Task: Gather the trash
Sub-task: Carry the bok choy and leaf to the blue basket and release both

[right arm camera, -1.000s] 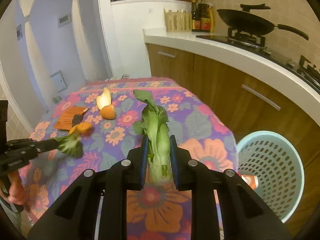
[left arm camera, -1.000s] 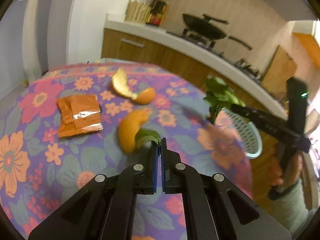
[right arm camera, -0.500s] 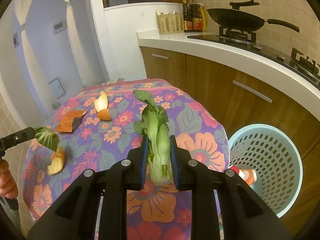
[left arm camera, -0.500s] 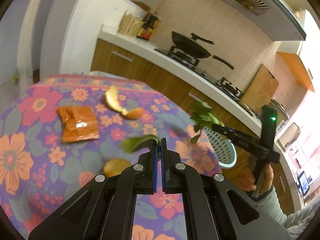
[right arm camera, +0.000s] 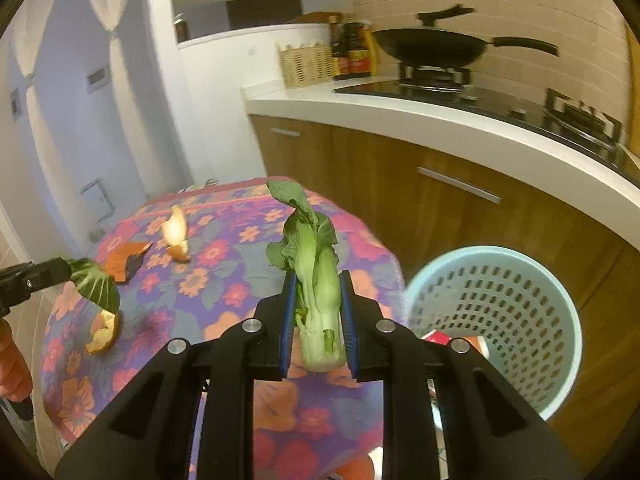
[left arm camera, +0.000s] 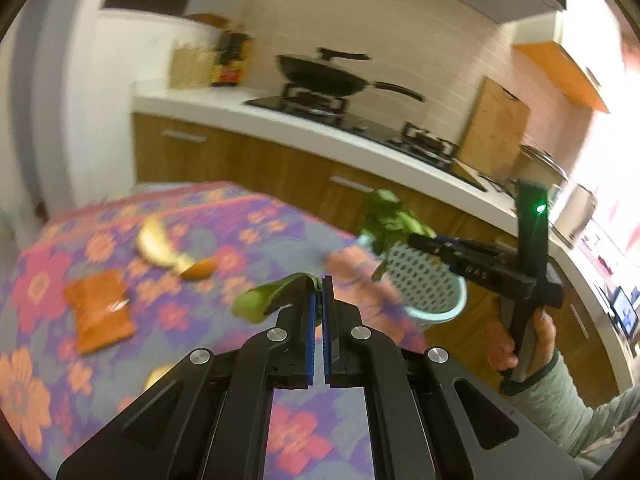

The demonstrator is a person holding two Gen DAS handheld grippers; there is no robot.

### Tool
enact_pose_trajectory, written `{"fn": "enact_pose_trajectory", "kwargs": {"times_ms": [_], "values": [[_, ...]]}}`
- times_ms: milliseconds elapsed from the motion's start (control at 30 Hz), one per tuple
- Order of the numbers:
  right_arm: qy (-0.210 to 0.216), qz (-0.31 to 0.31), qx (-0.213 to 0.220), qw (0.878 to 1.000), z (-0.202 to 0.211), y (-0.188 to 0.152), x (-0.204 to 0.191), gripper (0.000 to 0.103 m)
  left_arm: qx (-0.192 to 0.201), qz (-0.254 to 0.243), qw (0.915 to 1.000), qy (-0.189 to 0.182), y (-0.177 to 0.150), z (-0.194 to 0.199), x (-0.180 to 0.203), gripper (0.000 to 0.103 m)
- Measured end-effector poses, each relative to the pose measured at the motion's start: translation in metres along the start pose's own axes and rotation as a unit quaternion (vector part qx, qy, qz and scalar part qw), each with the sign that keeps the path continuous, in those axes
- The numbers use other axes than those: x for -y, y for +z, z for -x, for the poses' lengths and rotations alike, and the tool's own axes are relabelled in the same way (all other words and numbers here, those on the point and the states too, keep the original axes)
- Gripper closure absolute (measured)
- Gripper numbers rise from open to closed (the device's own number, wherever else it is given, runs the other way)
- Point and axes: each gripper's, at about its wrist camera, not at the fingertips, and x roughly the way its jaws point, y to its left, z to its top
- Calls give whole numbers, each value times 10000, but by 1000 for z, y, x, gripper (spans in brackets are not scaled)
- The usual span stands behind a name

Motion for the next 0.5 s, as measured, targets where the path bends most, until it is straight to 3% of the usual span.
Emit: {"fn": "enact_pose_trajectory", "kwargs": {"times_ms": [333,500], "values": [[-533,-832,356,9945,32,-13,90,85,-325,-812,9946,-557,44,-88,80,102],[-802,-1210,314,9889,37,-26,132,85,-529,-848,9920,-776,53,-134,108,102]]}}
